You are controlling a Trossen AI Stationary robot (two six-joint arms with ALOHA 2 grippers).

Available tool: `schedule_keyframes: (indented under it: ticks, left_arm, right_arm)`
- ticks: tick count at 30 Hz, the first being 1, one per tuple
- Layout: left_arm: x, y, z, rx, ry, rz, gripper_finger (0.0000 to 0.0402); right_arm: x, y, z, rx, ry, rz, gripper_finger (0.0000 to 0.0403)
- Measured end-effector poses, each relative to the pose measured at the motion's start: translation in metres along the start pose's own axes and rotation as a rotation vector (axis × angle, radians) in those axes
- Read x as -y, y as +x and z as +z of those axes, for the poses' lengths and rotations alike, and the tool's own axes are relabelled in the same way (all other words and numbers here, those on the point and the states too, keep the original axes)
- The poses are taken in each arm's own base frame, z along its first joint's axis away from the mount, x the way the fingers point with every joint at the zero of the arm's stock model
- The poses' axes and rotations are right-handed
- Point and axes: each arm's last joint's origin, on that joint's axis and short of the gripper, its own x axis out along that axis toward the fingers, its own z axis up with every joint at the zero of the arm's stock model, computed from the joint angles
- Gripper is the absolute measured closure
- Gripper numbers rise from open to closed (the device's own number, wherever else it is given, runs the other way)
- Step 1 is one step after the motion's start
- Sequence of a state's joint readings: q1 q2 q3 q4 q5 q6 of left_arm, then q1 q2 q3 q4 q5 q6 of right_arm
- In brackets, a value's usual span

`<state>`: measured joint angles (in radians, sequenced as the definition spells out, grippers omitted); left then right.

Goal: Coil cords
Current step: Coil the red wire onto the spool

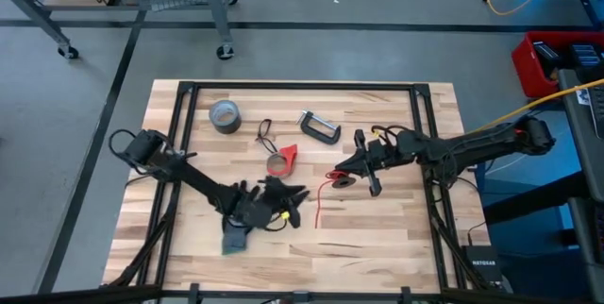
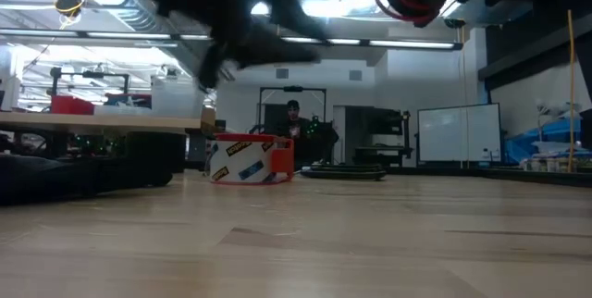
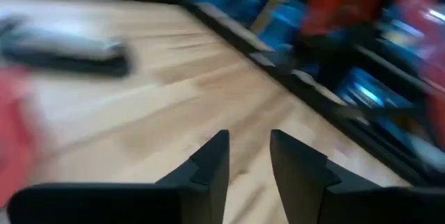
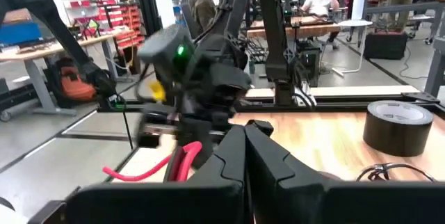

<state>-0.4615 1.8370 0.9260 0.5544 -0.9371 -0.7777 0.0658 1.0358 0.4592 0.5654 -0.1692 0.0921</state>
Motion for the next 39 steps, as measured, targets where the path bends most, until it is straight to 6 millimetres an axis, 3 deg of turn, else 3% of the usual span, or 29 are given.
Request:
schedule_keyframes:
  ticks: [6, 20, 28, 39]
  left_arm:
    - [0.003, 0.014, 0.012, 0.018, 0.172, -0.128, 0.0335]
    - [0.000, 0.021, 0.016, -0.015, 0.071, -0.184, 0.0372]
    - [-0.005, 0.032, 0.021, -0.062, 0.036, -0.238, 0.0339]
    - [-0.002, 0.029, 0.019, -0.099, 0.031, -0.294, 0.0281]
  right_arm:
    - [0.001, 0.002, -0.006, -0.047, -0.008, -0.004, 0.0398]
    - [0.002, 0.001, -0.016, -0.146, -0.052, -0.009, 0.0398]
    - [0.002, 0.001, -0.017, -0.157, -0.074, -0.007, 0.0398]
    - [0.004, 0.000, -0.020, -0.195, -0.099, -0.059, 0.0398]
